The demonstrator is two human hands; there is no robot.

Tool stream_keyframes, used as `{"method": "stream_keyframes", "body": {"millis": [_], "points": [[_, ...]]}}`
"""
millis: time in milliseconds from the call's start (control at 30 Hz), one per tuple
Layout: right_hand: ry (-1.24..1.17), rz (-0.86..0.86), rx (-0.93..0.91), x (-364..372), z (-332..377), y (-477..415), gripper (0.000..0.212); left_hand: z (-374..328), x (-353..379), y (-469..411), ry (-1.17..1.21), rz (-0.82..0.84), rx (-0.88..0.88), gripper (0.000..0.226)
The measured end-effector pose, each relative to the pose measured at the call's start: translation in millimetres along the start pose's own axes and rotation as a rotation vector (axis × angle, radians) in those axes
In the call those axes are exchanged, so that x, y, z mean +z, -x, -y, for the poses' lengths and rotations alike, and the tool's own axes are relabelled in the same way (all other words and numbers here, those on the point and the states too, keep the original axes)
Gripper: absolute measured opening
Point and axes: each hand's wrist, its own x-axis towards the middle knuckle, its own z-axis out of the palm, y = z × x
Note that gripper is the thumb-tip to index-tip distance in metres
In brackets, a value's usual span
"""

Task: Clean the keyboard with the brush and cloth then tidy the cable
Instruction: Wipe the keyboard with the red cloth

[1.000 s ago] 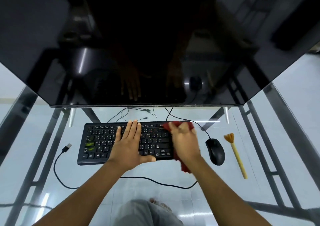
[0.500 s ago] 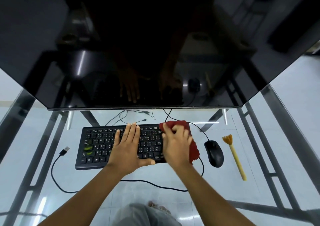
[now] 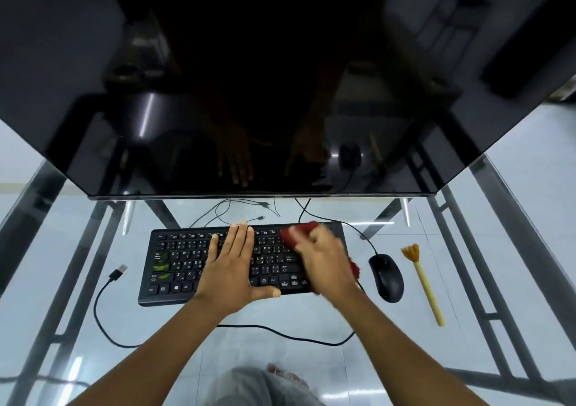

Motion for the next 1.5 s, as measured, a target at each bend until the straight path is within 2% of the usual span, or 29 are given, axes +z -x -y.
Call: {"method": "stream_keyframes", "body": {"millis": [33,67,100,133,200,233,267,300,367,433,467,500,600,633,733,767,833,900,933,1000,1067,1133,1200,1233,1267,1367,1400,1433,1500], "points": [[-0.048,-0.084,0.166,-5,-9,-11,0.024,-1,-2,0,0.01,-0.005,-0.002,0.139],[-0.046,-0.144,0.239,-4,-13,-15,0.02,-1,-2,0,0.008,0.001,-0.002,0.138],[0.065,-0.184,0.227,-2,-9,-15,0.025,-2,-2,1,0.0,0.012,-0.003,0.138],[0.133,-0.209,0.132,7,-4,-12,0.03,-2,-1,1,-0.003,0.016,-0.008,0.138],[0.151,-0.069,-0.094,27,16,4,0.037,0,1,1,0.001,0.01,-0.012,0.138],[0.131,0.028,-0.194,28,24,9,0.034,0,0,0,0.003,0.012,-0.01,0.138],[0.054,0.073,-0.175,20,24,7,0.024,0,-1,0,0.003,0.015,-0.005,0.138],[-0.062,0.081,-0.082,11,19,0,0.021,0,-2,0,0.0,0.022,-0.007,0.138],[-0.234,-0.041,0.255,-2,-4,-18,0.025,0,-3,0,-0.022,0.035,-0.013,0.139],[-0.258,-0.142,0.395,-8,-6,-20,0.02,-1,-3,1,-0.013,0.03,-0.011,0.14],[-0.222,-0.163,0.327,-4,2,-13,0.019,-1,-2,1,-0.005,0.025,-0.013,0.14],[-0.199,-0.1,0.213,4,17,-4,0.019,-1,-1,0,-0.004,0.022,-0.015,0.14],[-0.113,0.209,-0.106,11,38,24,0.037,1,-1,-1,-0.022,0.025,-0.007,0.139],[-0.161,0.217,-0.028,8,27,21,0.04,1,-2,-1,-0.026,0.027,-0.005,0.139],[-0.362,-0.076,0.402,-17,-5,10,0.043,0,-2,-1,-0.029,0.04,-0.01,0.14],[-0.442,-0.116,0.461,-16,-4,14,0.042,-1,-3,0,-0.042,0.051,-0.011,0.14],[-0.439,-0.005,0.314,-9,14,30,0.042,-1,-3,0,-0.058,0.058,-0.019,0.143],[-0.262,0.291,0.106,2,29,51,0.04,-1,-5,-1,-0.058,0.066,-0.024,0.146],[-0.223,0.337,0.104,-1,25,55,0.04,-2,-5,-1,-0.06,0.074,-0.023,0.146],[-0.282,0.228,0.264,-13,2,48,0.051,-2,-6,-1,-0.055,0.081,-0.022,0.145],[-0.454,0.016,0.447,-17,-17,45,0.053,-3,-6,0,-0.052,0.081,-0.021,0.142],[-0.469,0.069,0.424,-16,-8,54,0.054,-2,-5,0,-0.056,0.086,-0.025,0.142],[-0.32,0.287,0.268,-10,4,67,0.054,-2,-6,0,-0.061,0.084,-0.023,0.145],[-0.284,0.329,0.228,-15,2,69,0.052,-2,-6,0,-0.052,0.082,-0.022,0.146],[-0.325,0.311,0.278,-19,-7,65,0.049,-2,-7,0,-0.041,0.083,-0.021,0.146],[-0.5,0.041,0.468,-37,-28,55,0.041,-3,-9,0,-0.025,0.088,-0.022,0.143],[-0.574,0.001,0.513,-35,-25,57,0.039,-3,-9,1,-0.025,0.087,-0.022,0.143],[-0.519,0.02,0.466,-29,-18,59,0.038,-3,-9,1,-0.029,0.087,-0.023,0.144],[-0.406,0.195,0.364,-21,-1,67,0.04,-3,-8,0,-0.033,0.086,-0.022,0.145]]}}
